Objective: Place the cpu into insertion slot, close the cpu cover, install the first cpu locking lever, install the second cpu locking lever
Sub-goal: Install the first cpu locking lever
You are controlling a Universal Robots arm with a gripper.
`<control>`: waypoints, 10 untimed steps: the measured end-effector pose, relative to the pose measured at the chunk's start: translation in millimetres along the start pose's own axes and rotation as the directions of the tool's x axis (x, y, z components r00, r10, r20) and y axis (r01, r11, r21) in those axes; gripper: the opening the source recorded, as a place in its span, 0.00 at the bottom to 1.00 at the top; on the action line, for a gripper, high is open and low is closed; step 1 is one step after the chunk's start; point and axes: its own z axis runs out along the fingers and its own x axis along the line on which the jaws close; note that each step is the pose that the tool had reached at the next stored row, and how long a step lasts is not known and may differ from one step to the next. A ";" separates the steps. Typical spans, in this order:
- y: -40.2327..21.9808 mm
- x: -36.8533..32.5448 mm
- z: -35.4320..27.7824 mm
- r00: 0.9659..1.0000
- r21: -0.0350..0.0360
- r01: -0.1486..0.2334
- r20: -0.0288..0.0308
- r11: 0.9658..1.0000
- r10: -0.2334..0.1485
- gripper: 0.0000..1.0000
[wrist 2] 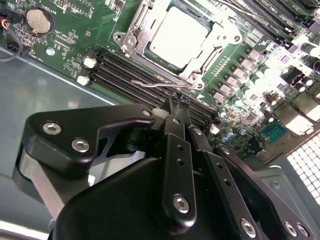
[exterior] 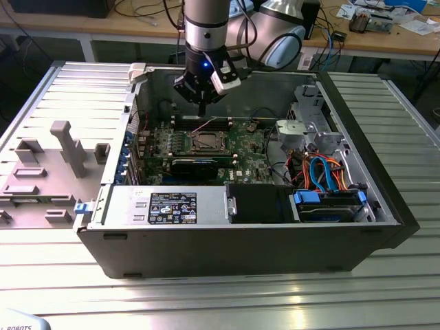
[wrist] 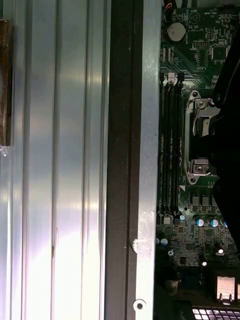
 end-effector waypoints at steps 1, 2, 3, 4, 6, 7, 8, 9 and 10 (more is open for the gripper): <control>0.0 -0.2 0.2 1.000 0.000 0.000 0.000 1.000 0.000 0.11; 0.0 -0.4 0.5 1.000 0.000 0.000 0.000 1.000 0.000 0.11; 0.0 -0.5 0.7 1.000 0.000 0.000 0.000 1.000 0.000 0.11; -0.1 -0.5 1.0 1.000 0.000 0.000 0.000 1.000 0.000 0.11; -0.1 -0.6 1.4 1.000 0.000 0.000 0.000 1.000 0.000 0.11; -0.1 -0.6 1.7 1.000 0.000 0.000 0.000 1.000 0.000 0.11; -0.2 -0.7 1.9 1.000 0.000 0.000 0.000 1.000 0.000 0.11; -0.2 -0.7 2.1 1.000 0.000 0.000 0.000 1.000 0.000 0.11; -0.2 -0.7 2.3 1.000 0.000 0.000 0.000 1.000 0.000 0.11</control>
